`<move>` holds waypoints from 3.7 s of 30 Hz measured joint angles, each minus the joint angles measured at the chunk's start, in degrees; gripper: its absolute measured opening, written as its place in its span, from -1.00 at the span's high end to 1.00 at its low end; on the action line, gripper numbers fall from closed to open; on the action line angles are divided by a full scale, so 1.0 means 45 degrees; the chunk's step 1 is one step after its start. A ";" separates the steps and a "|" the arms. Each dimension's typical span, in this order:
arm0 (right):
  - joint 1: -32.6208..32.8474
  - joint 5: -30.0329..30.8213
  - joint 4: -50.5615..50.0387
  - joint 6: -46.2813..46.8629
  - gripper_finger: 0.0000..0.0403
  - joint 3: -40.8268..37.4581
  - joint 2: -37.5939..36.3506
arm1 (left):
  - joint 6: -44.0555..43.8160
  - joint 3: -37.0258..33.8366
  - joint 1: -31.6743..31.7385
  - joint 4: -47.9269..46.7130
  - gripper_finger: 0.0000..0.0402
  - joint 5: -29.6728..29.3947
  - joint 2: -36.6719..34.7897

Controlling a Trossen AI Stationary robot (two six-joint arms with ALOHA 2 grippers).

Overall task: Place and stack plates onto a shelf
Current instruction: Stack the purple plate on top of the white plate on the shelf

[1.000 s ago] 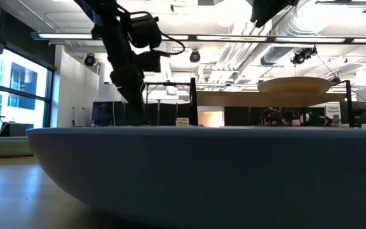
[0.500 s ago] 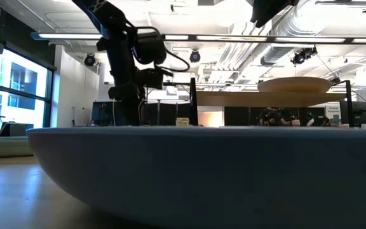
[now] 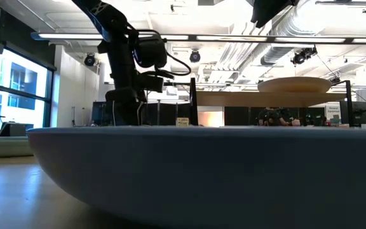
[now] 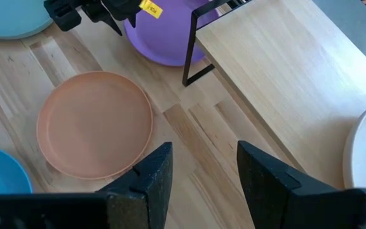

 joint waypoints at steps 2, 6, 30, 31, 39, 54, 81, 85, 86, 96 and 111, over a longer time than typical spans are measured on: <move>0.0000 -0.0001 0.0000 0.0000 0.24 0.0000 0.0000 | 0.0091 0.0014 -0.0030 0.0033 0.41 -0.0029 0.0178; 0.0000 -0.0018 0.0000 0.0000 0.24 0.0000 0.0000 | 0.0025 0.0010 -0.0053 0.0063 0.41 -0.0047 0.0611; 0.0000 -0.0089 0.0000 0.0005 0.24 0.0000 -0.0005 | -0.0219 0.0014 -0.0665 -0.0058 0.95 -0.2277 0.0952; 0.0000 -0.0126 0.0000 0.0023 0.24 0.0000 -0.0005 | -0.0243 0.0014 -0.0748 -0.0108 0.95 -0.2336 0.0944; 0.0000 -0.0405 0.0000 0.0044 0.24 0.0000 -0.0005 | -0.0282 0.0024 -0.1606 -0.0272 0.99 -0.2952 0.0859; 0.0000 -0.0403 0.0097 0.0044 0.24 0.0000 -0.0005 | -0.1482 0.0311 -0.2968 -0.1328 0.99 -0.4371 -0.1403; -0.2690 -0.2656 0.2686 0.2352 0.24 0.0000 -0.0005 | 0.2254 0.0311 -0.5999 -0.3463 1.00 -0.5824 -0.5627; -0.3407 -0.3940 0.3775 0.2213 0.24 0.0000 -0.0005 | 0.3673 0.0311 -0.6172 -0.3426 1.00 -0.5871 -0.5625; -0.3528 -0.4012 0.3996 0.2196 0.24 0.0000 -0.0005 | 0.3961 0.0311 -0.6218 -0.3383 1.00 -0.5966 -0.5625; -0.4104 -0.4609 0.5375 0.2191 0.24 0.0000 -0.0005 | 0.5898 0.0311 -0.6599 -0.3121 1.00 -0.6066 -0.5620; -0.3798 -0.5085 0.5236 0.2336 0.36 0.0009 0.1000 | 0.8417 0.0325 -0.6805 -0.1189 1.00 -0.6023 -0.4896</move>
